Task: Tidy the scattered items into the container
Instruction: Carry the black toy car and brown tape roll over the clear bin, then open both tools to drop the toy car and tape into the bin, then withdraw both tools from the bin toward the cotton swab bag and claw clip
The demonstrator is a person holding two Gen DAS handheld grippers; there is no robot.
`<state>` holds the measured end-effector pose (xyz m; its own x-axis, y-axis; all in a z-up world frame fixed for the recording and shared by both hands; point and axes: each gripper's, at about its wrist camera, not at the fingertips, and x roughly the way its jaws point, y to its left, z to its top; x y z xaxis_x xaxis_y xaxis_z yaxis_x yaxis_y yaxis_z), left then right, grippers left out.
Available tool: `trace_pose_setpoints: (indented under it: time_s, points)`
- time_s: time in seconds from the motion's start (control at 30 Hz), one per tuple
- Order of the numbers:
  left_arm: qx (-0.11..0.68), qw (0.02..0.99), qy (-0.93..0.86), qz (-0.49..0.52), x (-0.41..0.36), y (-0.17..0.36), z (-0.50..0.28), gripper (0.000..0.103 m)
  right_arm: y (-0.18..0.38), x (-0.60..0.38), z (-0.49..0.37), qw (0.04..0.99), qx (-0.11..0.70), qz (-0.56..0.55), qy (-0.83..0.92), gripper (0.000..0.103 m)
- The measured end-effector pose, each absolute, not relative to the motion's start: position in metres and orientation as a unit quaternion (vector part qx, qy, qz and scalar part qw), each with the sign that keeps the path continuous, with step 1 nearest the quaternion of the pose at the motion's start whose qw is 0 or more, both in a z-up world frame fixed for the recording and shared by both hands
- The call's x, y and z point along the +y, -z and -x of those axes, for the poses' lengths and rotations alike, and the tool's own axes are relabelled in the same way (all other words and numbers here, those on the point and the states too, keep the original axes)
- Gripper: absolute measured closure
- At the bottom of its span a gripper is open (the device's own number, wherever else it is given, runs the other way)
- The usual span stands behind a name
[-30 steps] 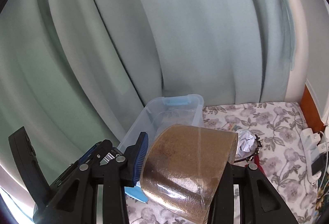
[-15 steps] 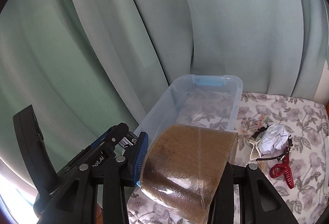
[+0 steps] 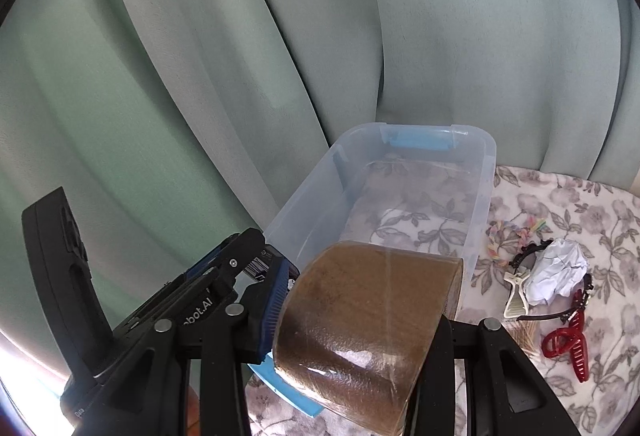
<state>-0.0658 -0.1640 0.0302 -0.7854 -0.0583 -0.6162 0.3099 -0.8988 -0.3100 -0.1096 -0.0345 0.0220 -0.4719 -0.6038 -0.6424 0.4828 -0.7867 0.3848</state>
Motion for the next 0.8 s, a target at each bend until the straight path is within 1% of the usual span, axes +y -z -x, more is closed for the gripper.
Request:
trace_pose_setpoints:
  time_s: [0.3, 0.33, 0.37, 0.4, 0.43, 0.47, 0.57, 0.63, 0.7, 0.8]
  points:
    - [0.214, 0.104, 0.913, -0.331, -0.172, -0.012, 0.074, 0.067, -0.013, -0.036, 0.109, 0.330, -0.075, -0.410, 0.847, 0.059]
    - [0.216, 0.102, 0.912, -0.332, -0.172, -0.011, 0.074, 0.067, -0.014, -0.035, 0.109, 0.331, -0.075, -0.409, 0.847, 0.055]
    - [0.221, 0.100, 0.911, -0.332, -0.174, -0.010, 0.074, 0.067, -0.013, -0.035, 0.109, 0.330, -0.074, -0.408, 0.848, 0.048]
    - [0.225, 0.099, 0.910, -0.333, -0.175, -0.010, 0.074, 0.064, -0.014, -0.034, 0.108, 0.325, -0.073, -0.407, 0.851, 0.044]
    - [0.226, 0.101, 0.909, -0.336, -0.176, -0.009, 0.074, 0.062, -0.013, -0.032, 0.110, 0.322, -0.075, -0.407, 0.852, 0.038]
    - [0.226, 0.102, 0.908, -0.336, -0.176, -0.008, 0.074, 0.058, -0.012, -0.031, 0.111, 0.321, -0.079, -0.407, 0.851, 0.034]
    - [0.232, 0.101, 0.906, -0.339, -0.177, -0.007, 0.073, 0.051, -0.013, -0.028, 0.109, 0.321, -0.079, -0.406, 0.852, 0.031]
    - [0.234, 0.101, 0.904, -0.343, -0.177, -0.005, 0.074, 0.050, -0.011, -0.029, 0.109, 0.318, -0.075, -0.404, 0.854, 0.031]
    - [0.233, 0.102, 0.904, -0.345, -0.175, -0.003, 0.074, 0.045, -0.010, -0.030, 0.110, 0.316, -0.074, -0.405, 0.855, 0.030]
    - [0.235, 0.098, 0.903, -0.347, -0.175, -0.003, 0.073, 0.043, -0.008, -0.028, 0.110, 0.313, -0.076, -0.406, 0.855, 0.030]
